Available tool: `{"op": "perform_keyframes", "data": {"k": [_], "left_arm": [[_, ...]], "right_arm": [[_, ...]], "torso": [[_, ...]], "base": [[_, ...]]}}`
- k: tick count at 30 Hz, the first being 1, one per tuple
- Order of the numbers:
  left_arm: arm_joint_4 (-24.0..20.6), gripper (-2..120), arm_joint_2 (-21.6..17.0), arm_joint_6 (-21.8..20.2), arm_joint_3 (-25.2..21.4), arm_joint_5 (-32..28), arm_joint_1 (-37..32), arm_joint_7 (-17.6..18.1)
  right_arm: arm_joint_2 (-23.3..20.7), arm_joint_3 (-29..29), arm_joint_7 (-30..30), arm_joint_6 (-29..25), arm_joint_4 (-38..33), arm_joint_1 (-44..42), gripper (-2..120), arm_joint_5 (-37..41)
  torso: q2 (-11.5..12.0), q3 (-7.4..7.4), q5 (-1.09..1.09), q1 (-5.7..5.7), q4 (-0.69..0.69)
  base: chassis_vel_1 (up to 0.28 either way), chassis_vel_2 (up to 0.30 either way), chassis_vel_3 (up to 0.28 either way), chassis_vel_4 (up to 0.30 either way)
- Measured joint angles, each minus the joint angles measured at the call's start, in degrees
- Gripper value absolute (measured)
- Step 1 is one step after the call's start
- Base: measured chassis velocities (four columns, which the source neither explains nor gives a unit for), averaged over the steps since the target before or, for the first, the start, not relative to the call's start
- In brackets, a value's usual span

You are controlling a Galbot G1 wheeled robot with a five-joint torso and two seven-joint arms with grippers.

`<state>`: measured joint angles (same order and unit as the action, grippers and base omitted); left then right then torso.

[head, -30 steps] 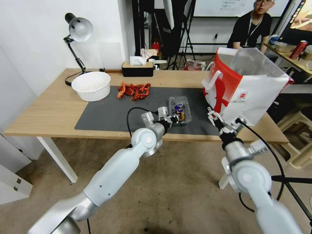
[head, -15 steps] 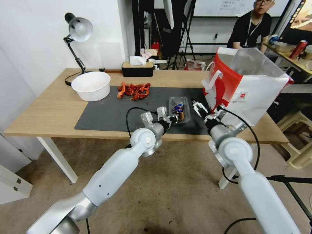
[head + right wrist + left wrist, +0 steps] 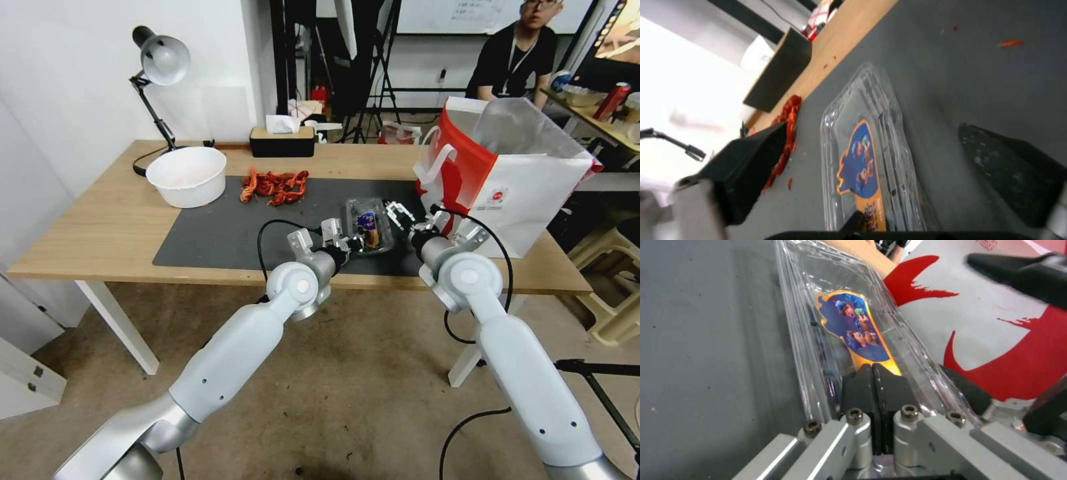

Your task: Close the takeout container lid, then place the container into the takeout bag.

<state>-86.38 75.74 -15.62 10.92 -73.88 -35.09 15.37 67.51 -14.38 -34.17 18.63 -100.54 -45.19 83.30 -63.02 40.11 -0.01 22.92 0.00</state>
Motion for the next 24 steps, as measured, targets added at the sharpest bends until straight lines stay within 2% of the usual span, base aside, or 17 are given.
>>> {"op": "perform_keyframes", "data": {"k": [3, 6, 7, 10, 11, 14, 15, 19, 20, 23, 24], "left_arm": [[-0.12, 0, -0.12, 0.04, -0.01, 0.00, 0.00, 0.00], [-0.14, 0, -0.17, 0.15, -0.05, -0.05, 0.04, -0.04], [-0.14, 0, -0.17, 0.15, -0.05, -0.05, 0.04, -0.04], [-0.15, 0, -0.05, 0.23, -0.05, -0.07, 0.08, -0.04], [-0.15, 0, -0.05, 0.23, -0.05, -0.07, 0.08, -0.04], [-0.15, 0, 0.04, 0.32, -0.05, -0.08, 0.14, -0.01], [-0.15, 0, 0.04, 0.32, -0.05, -0.08, 0.14, -0.01], [-0.13, 0, -0.02, 0.46, -0.07, -0.18, 0.25, 0.00], [-0.13, 0, -0.02, 0.46, -0.07, -0.18, 0.25, 0.00], [-0.09, 0, -0.05, 0.57, -0.11, -0.21, 0.31, -0.02], [-0.09, 0, -0.05, 0.57, -0.11, -0.21, 0.31, -0.02]], "right_arm": [[0.13, 0.31, -0.31, 1.47, 0.50, 0.44, 85, 0.42], [0.26, 0.78, -1.04, 4.14, 1.28, 1.21, 68, 1.70], [0.26, 0.78, -1.04, 4.14, 1.28, 1.21, 68, 1.70], [0.42, 0.76, -1.67, 5.26, 1.91, 1.54, 53, 2.89], [0.42, 0.76, -1.67, 5.26, 1.91, 1.54, 53, 2.89], [0.51, 0.57, -1.93, 5.80, 2.36, 1.52, 39, 3.25], [0.51, 0.57, -1.93, 5.80, 2.36, 1.52, 39, 3.25], [0.44, 0.17, -1.99, 6.56, 2.36, 0.86, 21, 3.67], [0.44, 0.17, -1.99, 6.56, 2.36, 0.86, 21, 3.67], [0.36, -0.30, -1.98, 6.94, 2.36, 0.55, 8, 4.16], [0.36, -0.30, -1.98, 6.94, 2.36, 0.55, 8, 4.16]], "torso": [[0.00, 0.00, 0.01, 0.00, 0.00], [0.00, 0.00, 0.01, 0.00, 0.00], [0.00, 0.00, 0.01, 0.00, 0.00], [0.00, 0.00, 0.01, 0.00, 0.00], [0.00, 0.00, 0.01, 0.00, 0.00], [0.00, 0.00, 0.01, 0.01, 0.00], [0.00, 0.00, 0.01, 0.01, 0.00], [0.00, 0.00, 0.01, 0.01, 0.00], [0.00, 0.00, 0.01, 0.01, 0.00], [0.00, 0.00, 0.01, 0.00, 0.00], [0.00, 0.00, 0.01, 0.00, 0.00]], "base": [[0.000, 0.000, 0.000, 0.000], [0.000, 0.000, 0.000, 0.000], [0.000, 0.000, 0.000, 0.000], [0.000, 0.000, 0.000, 0.000], [0.000, 0.000, 0.000, 0.000], [0.000, 0.000, 0.000, 0.000], [0.000, 0.000, 0.000, 0.000], [0.000, 0.000, 0.000, 0.000], [0.000, 0.000, 0.000, 0.000], [0.000, 0.000, 0.000, 0.000], [0.000, 0.000, 0.000, 0.000]]}}
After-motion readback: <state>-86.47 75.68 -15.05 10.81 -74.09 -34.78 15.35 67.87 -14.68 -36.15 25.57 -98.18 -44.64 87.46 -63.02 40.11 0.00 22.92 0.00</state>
